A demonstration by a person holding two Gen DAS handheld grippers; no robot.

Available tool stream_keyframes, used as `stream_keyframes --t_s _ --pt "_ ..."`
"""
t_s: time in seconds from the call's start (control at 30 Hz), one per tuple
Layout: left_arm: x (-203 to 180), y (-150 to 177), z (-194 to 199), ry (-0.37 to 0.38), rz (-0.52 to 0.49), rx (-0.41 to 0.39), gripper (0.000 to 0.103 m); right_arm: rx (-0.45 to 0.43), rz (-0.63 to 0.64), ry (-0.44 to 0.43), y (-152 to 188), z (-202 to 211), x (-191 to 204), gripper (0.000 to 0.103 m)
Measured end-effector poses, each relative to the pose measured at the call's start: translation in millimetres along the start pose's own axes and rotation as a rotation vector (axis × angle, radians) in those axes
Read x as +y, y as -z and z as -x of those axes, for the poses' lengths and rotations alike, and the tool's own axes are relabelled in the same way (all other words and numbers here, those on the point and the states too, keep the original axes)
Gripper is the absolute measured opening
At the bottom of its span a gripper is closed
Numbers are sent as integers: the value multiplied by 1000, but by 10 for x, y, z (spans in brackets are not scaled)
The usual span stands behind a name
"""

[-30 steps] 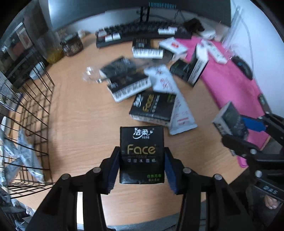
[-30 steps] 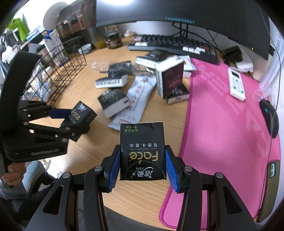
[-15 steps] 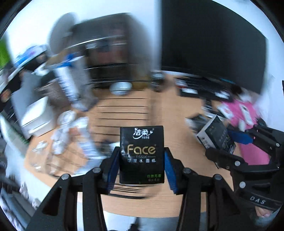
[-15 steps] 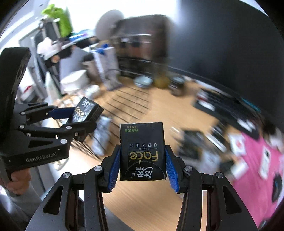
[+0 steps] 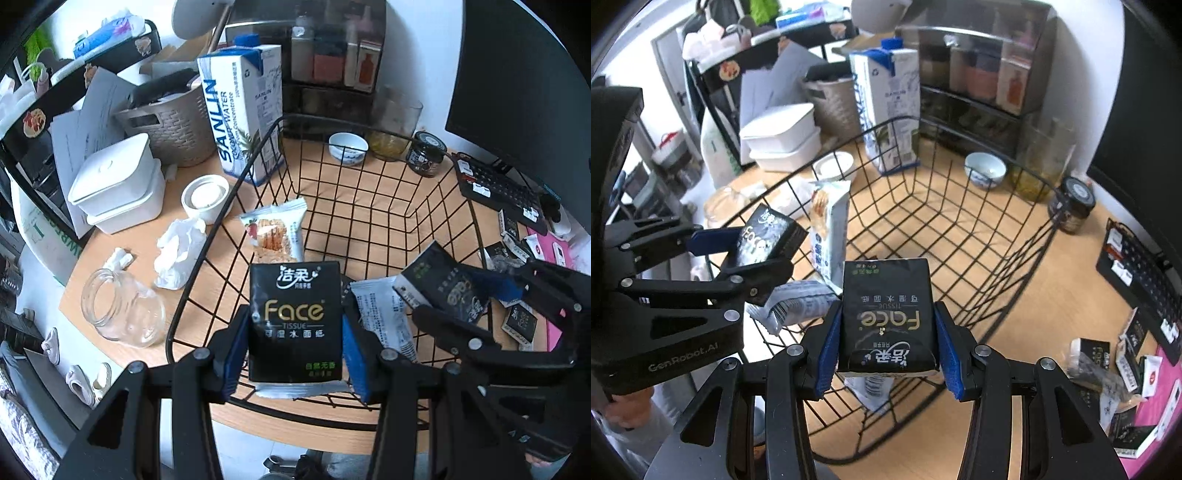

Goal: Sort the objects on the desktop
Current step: 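Carry both tissue packs over the wire basket and release them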

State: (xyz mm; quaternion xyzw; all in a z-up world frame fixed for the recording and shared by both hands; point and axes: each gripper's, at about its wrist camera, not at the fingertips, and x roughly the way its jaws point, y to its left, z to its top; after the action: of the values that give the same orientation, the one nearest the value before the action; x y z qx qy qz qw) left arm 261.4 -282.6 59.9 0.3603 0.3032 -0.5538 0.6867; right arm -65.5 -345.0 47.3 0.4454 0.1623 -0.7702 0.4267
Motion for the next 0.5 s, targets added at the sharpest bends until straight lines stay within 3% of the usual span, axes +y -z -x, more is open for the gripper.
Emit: stream_keyframes --t_s 0.2,0.33,0.5 --pt "-10 37 -55 -12 -3 35 53 -13 -5 10 -2 -39 2 48" --pt "-60 44 25 -13 -4 13 60 -42 -27 -6 34 89 -46 53" --pt "-278 85 250 -2 -30 -48 61 -94 -58 -2 187 450 -211 53"
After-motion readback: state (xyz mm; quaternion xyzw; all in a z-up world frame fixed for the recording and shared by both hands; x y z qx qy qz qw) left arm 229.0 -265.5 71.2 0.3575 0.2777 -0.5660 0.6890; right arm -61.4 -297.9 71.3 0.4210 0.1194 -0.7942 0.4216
